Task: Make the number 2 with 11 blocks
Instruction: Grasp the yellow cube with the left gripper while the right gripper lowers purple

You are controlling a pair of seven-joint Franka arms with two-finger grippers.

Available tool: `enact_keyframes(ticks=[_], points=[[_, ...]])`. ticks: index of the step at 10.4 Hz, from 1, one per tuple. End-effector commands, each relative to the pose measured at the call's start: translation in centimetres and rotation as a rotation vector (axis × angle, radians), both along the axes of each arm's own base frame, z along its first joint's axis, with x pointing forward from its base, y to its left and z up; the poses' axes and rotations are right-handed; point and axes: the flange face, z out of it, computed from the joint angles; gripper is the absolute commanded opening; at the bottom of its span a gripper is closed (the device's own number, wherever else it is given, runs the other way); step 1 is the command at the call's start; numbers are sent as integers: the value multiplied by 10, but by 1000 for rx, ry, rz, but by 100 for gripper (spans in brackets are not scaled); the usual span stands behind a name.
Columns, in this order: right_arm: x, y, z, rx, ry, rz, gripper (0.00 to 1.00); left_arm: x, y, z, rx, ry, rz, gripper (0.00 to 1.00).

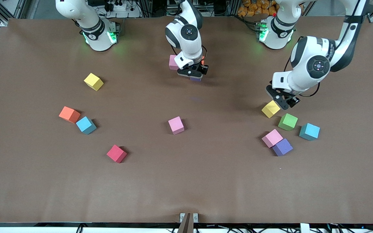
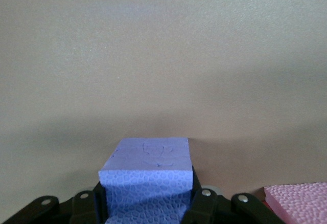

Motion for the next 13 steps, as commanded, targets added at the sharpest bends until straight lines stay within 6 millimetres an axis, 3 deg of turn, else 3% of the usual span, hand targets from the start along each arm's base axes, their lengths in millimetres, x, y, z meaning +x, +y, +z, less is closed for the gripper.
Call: enact_keyframes(ticks=[1,2,3,4,5,9,13], points=[[-5,6,-7,-13,-14,18,33,-10,3,-2,20,-31,-36,100],[-4,5,-7,-13,-13,12,66,-10,3,-4,16,-44,-28,100],[-4,5,-6,-11,-11,0,88,-9,5,-11,6,-60,-25,100],[-3,6,-5,-5,-5,-11,95,-7,6,-22,-4,-73,-29,100],[-2,7,-3,-2,0,-37,100,-4,6,-30,-2,-91,-40,100],[10,7,17,18,-10,-30,100,-9,-3,-41,105,-128,163,100],[56,-17,34,-6,-90,87,100,-8,-5,-62,69,-124,173,100]])
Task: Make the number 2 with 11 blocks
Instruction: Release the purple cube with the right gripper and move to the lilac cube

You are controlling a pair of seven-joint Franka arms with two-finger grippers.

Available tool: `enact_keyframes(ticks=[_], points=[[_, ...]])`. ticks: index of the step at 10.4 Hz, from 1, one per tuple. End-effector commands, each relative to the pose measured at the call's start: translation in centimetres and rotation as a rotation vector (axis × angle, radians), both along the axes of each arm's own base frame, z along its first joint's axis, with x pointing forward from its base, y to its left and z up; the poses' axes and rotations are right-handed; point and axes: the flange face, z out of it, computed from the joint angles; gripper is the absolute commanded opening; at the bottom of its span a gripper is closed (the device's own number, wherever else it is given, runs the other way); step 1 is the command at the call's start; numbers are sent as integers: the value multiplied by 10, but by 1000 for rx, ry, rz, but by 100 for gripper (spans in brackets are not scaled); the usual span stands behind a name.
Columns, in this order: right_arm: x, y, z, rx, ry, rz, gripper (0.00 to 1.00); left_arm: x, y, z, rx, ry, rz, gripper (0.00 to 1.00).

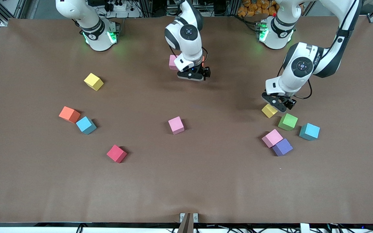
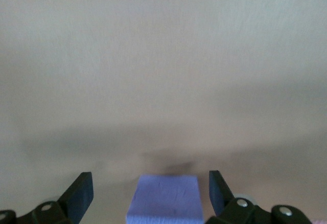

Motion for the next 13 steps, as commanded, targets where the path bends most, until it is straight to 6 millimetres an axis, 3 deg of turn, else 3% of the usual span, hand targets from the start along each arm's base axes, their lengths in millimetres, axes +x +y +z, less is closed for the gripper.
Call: enact_keyframes(ticks=[1,5,7,8,11,13], points=[[32,-19,14,-15,-28,73,100,1,-3,-13,-14,-14,4,100],[122,-77,41,-32,-95,212,100,1,-5,-17,-20,-17,-3,100],[151,-93,48,-28,-135,263,100,3,-4,-16,9,-34,-56,100],[167,-92,55,-24,-174,281,100,4,-2,-16,13,-38,-61,100],[201,-100,41,-62,-274,381,100,7,-5,-25,-10,-41,-60,100],[210,-105,18,-78,-293,456,100,8,-4,-31,-24,-45,-56,100]])
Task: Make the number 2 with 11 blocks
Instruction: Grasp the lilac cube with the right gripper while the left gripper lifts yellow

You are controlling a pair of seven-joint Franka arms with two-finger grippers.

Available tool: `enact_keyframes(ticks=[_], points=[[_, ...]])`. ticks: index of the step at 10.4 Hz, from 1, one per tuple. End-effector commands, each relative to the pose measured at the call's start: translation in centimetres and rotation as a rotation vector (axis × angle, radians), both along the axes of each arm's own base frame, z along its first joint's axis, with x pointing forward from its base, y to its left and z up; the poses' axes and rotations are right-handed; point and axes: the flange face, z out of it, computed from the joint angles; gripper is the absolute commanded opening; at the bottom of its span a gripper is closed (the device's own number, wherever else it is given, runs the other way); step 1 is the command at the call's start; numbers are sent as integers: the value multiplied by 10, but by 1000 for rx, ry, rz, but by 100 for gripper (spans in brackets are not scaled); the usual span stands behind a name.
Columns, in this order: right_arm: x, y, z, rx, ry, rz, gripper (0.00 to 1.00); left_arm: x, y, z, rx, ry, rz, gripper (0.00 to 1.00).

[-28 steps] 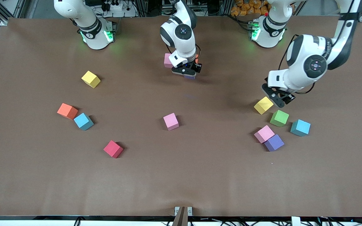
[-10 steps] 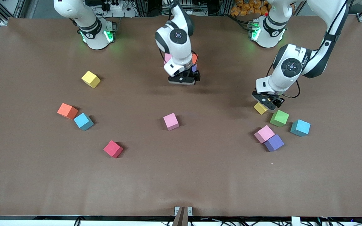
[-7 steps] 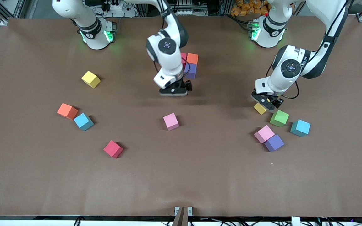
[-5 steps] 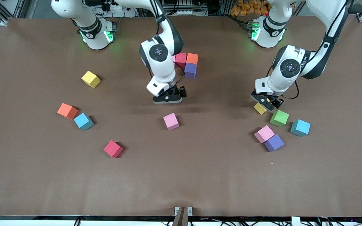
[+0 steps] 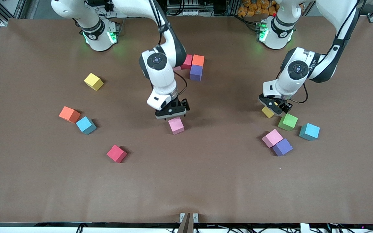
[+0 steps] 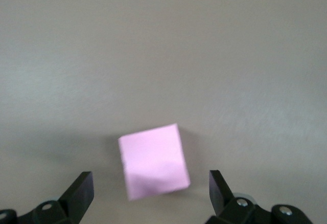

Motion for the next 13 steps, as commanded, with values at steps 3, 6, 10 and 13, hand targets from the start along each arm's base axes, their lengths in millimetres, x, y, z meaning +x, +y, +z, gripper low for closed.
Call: enact_keyframes(ticks=[3,6,10,13], points=[[13,14,-37,6,-21,86,100,4,-1,-10,-7,-7,2,100],[12,19,-45,9,-20,77,100,7,4,-23,-28,-5,18,88],[10,20,-68,-14,-61,106,100,8,4,-22,-29,-13,84,24],[11,18,-70,-27,-63,138,67,5,-26,-18,-32,-39,209,23]])
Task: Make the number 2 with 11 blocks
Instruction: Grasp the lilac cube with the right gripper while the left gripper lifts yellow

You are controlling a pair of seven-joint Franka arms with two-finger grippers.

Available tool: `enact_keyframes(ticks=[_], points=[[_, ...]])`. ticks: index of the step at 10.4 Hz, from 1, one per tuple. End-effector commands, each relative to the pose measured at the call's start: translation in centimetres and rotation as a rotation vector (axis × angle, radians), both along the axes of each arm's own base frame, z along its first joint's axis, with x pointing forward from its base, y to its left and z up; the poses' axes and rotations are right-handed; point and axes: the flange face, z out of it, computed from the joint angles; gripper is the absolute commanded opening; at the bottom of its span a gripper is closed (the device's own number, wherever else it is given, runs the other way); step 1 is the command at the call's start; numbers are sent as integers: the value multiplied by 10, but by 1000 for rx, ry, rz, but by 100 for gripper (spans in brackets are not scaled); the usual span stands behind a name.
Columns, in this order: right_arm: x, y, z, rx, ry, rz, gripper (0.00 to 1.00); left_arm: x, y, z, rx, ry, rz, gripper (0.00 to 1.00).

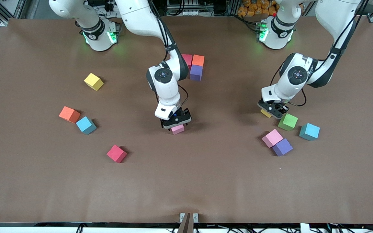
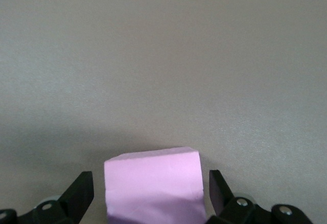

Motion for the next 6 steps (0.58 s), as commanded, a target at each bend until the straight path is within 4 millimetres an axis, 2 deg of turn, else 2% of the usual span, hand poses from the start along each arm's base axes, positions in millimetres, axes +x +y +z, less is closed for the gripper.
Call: enact_keyframes(ticks=[1,2,3,6], points=[[12,-3,6,-3,-11,54,33,-3,-33,4,2,-32,80,23],[13,-5,6,-6,-7,59,20,-4,-46,8,-3,-45,108,23],[16,-8,9,-3,-6,54,12,-7,-64,11,-14,-54,136,23],[35,-25,37,-26,81,95,9,-13,-115,20,-48,-72,221,23]])
